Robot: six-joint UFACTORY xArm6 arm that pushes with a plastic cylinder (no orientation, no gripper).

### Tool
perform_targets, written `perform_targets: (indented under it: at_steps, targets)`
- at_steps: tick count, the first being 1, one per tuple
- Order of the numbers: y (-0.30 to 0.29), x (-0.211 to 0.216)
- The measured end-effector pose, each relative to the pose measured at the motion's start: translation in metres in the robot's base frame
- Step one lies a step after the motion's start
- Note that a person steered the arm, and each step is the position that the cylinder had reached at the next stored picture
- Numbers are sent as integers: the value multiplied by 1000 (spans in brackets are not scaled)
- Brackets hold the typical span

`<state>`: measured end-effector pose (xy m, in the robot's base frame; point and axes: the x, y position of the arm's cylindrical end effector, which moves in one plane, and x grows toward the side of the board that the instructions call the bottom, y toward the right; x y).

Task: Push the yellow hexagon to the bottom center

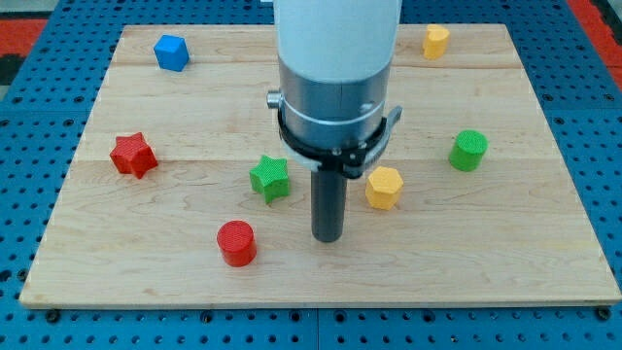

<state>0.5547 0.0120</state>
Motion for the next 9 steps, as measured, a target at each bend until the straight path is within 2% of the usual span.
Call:
perform_targets:
  at_steps: [2,3,5,7,9]
  targets:
    - [-147,14]
    - [-193,7]
    - [-135,-2]
    - [-112,-20]
    - [-103,-15]
